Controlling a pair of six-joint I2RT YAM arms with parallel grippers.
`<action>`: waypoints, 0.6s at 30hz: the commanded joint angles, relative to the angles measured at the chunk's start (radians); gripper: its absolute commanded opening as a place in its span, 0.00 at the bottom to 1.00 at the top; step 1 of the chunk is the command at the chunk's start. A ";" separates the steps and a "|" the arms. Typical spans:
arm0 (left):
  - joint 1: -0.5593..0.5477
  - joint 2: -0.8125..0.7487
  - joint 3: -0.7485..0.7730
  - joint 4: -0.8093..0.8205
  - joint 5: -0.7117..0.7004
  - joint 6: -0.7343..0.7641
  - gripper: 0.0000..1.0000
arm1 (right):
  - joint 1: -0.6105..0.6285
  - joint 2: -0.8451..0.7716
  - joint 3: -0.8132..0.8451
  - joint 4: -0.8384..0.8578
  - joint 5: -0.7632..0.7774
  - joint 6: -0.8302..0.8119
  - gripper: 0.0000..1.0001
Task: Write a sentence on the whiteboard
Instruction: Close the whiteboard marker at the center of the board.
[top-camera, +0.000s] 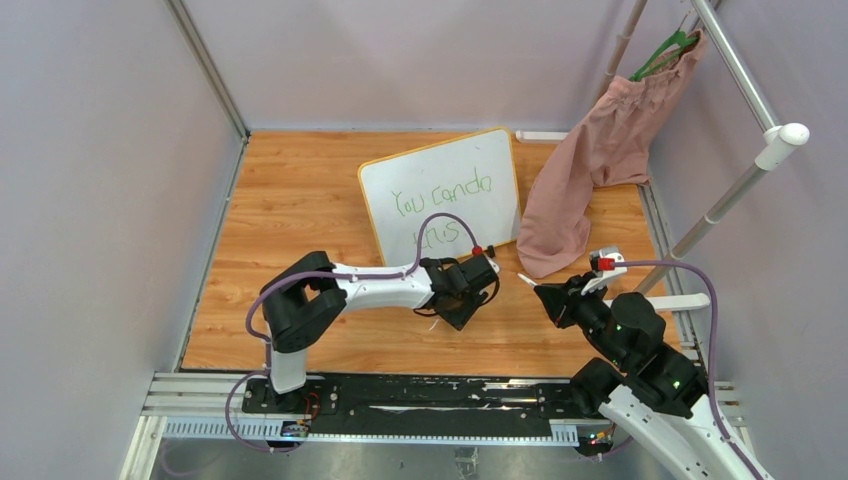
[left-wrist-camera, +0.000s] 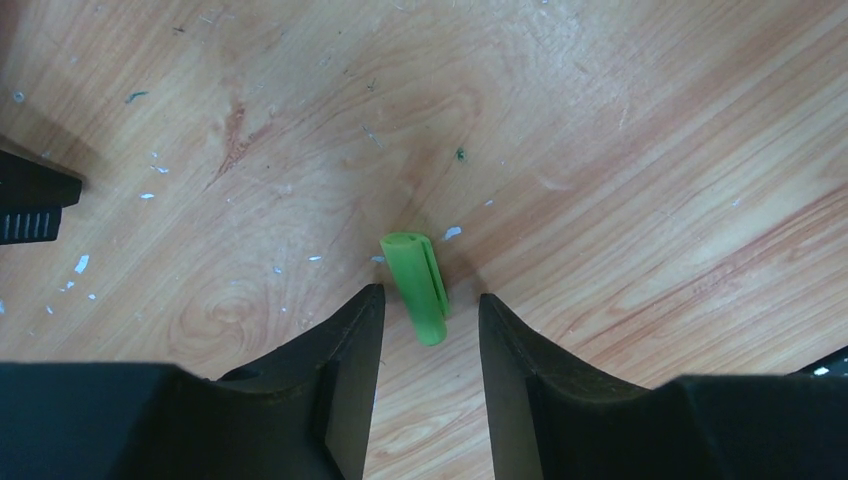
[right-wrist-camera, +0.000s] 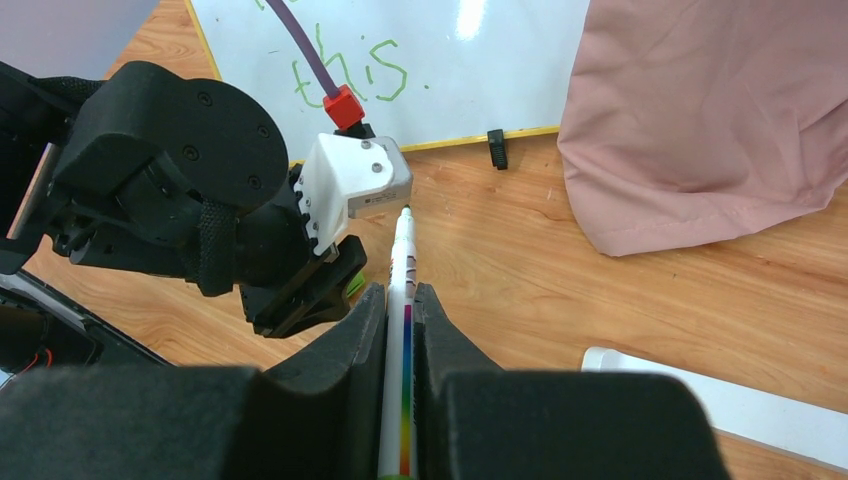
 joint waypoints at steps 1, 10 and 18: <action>0.015 0.018 0.027 0.008 0.020 -0.020 0.44 | -0.010 -0.015 -0.007 0.012 0.019 0.004 0.00; 0.021 0.047 0.044 -0.006 0.008 -0.024 0.43 | -0.010 -0.012 -0.007 0.014 0.024 0.003 0.00; 0.021 0.060 0.044 -0.018 -0.011 -0.017 0.35 | -0.010 -0.016 -0.008 0.014 0.025 0.004 0.00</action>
